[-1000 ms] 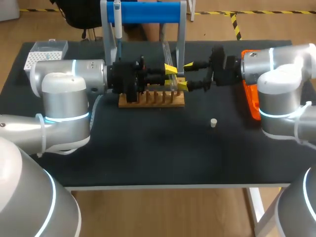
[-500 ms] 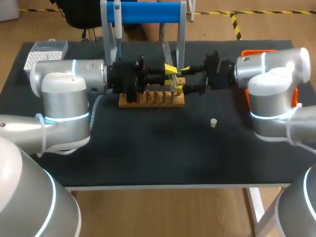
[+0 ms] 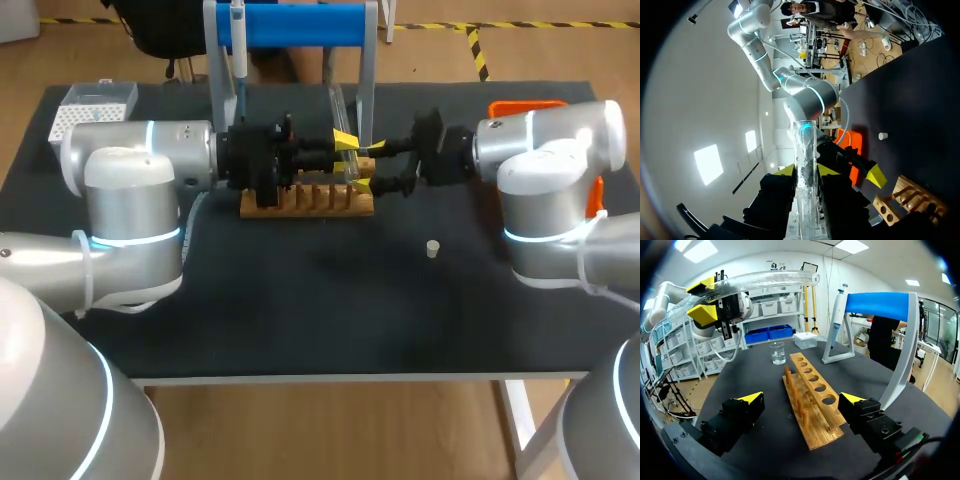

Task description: Invert the test tube, pick up the pipette, mount the tip to pipette, aspirate from beaker and dispense into the tube, eject the tip, return the pipette, and cap with the stopper.

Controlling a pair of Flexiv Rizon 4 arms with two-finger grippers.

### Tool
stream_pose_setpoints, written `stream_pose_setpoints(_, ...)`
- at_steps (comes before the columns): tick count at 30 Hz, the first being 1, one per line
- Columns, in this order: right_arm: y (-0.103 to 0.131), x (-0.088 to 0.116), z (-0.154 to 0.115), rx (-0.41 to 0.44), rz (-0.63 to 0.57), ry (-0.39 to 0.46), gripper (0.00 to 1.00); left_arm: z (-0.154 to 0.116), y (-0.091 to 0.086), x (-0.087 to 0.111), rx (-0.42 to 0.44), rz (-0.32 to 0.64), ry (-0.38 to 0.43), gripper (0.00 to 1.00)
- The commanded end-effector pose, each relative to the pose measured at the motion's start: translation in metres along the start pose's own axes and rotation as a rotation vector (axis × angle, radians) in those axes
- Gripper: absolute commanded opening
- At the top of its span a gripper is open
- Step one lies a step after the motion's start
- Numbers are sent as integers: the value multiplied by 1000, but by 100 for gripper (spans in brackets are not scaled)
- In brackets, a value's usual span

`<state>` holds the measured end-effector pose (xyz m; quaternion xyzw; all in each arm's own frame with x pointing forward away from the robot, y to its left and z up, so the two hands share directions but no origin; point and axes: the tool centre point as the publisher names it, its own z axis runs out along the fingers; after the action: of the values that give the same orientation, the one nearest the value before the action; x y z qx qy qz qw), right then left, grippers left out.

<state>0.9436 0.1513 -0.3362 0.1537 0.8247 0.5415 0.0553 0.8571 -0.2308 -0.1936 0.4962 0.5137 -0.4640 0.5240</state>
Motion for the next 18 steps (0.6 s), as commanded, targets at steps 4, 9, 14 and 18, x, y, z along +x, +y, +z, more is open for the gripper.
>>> stream_pose_setpoints(4,-2,1,3,12,-2,-26,100,0,-1,0,-3,3,-2,0)
stream_pose_setpoints(9,-4,4,4,17,-10,-45,100,0,-1,0,-3,3,-2,0)
stream_pose_setpoints(14,-4,6,5,27,-24,-63,100,0,-1,0,-3,3,-2,0)
stream_pose_setpoints(18,-6,8,7,37,-34,-69,100,0,-1,0,-3,3,-2,0)
